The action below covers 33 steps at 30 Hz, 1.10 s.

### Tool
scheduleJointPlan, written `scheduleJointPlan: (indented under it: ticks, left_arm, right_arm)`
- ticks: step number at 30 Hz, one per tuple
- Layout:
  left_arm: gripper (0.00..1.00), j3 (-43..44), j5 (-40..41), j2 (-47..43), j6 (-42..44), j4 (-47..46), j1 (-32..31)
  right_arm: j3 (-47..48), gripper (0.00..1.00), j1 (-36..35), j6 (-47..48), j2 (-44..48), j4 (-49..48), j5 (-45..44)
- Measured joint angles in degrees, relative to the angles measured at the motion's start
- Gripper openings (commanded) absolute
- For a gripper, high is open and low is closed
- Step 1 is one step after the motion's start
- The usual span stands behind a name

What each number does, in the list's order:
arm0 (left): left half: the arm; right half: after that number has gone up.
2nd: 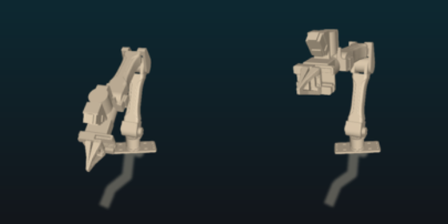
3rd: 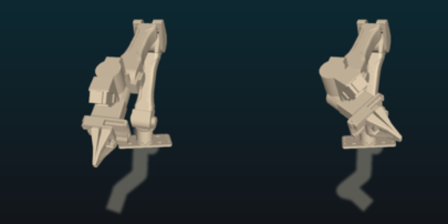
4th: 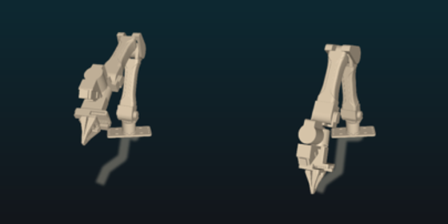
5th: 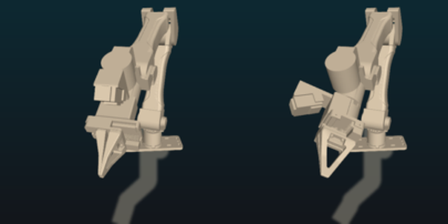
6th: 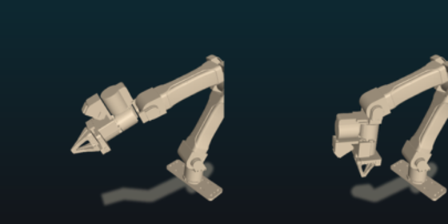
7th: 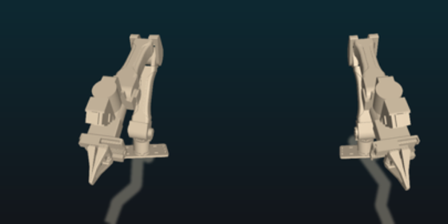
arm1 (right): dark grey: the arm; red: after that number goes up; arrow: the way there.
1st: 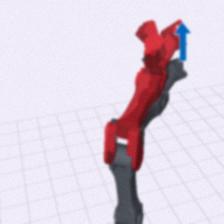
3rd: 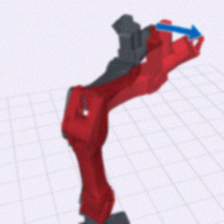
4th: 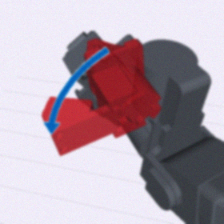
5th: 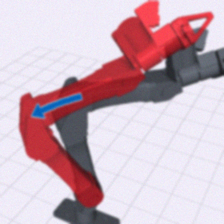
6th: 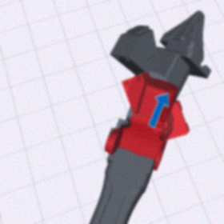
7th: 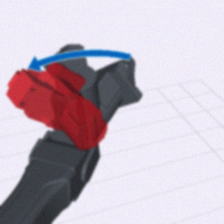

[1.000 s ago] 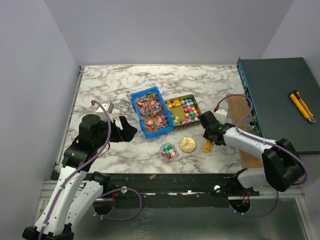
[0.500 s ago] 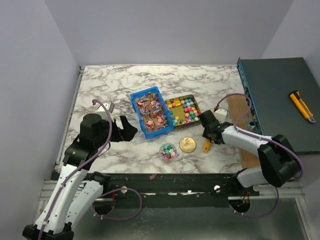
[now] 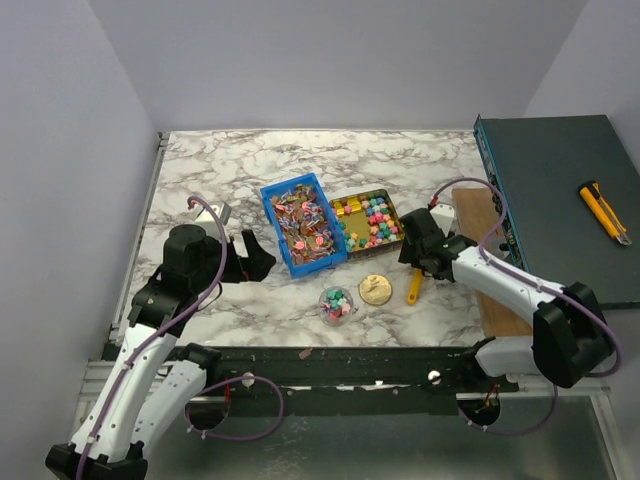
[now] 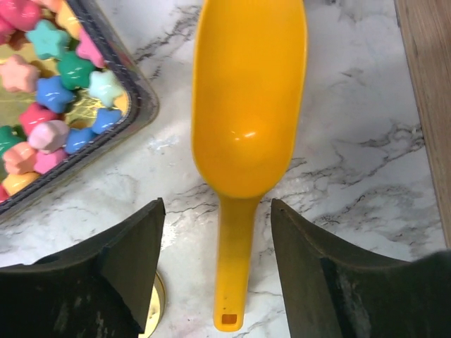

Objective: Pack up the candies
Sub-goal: Place the spatula at the center of the board, then pick up the bottle lid at the center of the board.

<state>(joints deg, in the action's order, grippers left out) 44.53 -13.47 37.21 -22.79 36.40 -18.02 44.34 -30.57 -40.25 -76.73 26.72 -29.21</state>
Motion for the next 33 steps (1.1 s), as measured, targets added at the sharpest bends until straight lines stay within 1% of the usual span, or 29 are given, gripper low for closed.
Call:
scheduleJointPlan:
  ticks: [5, 8, 16, 17, 19, 27, 33]
  left_arm:
    - [0.99, 0.00, 0.04, 0.55, 0.00, 0.00, 0.00]
    - [0.99, 0.00, 0.13, 0.59, 0.00, -0.02, 0.00]
    - [0.99, 0.00, 1.16, 0.59, 0.02, 0.00, 0.00]
    - [0.99, 0.00, 1.18, 0.59, 0.02, 0.00, 0.00]
    - [0.99, 0.00, 1.27, 0.59, 0.07, 0.00, 0.00]
    - [0.99, 0.00, 1.38, 0.59, 0.15, 0.00, 0.02]
    - [0.99, 0.00, 1.38, 0.59, 0.15, 0.00, 0.02]
  right_arm:
    - [2.45, 0.77, 0.31, 3.21, 1.25, 1.09, 3.19]
    - [2.86, 0.87, 0.31, 5.40, 2.32, 1.20, 6.08]
    - [2.86, 0.91, -0.55, 8.59, 5.66, 1.20, 13.79]
    - [2.86, 0.93, -0.94, 8.70, 5.66, 1.20, 14.36]
    - [2.84, 1.00, -2.45, 8.79, 5.62, 1.20, 15.21]
    - [2.78, 1.00, -10.99, 7.39, 2.36, 0.24, 15.56]
    - [2.73, 1.00, -14.34, 5.95, -1.29, -0.46, 14.23]
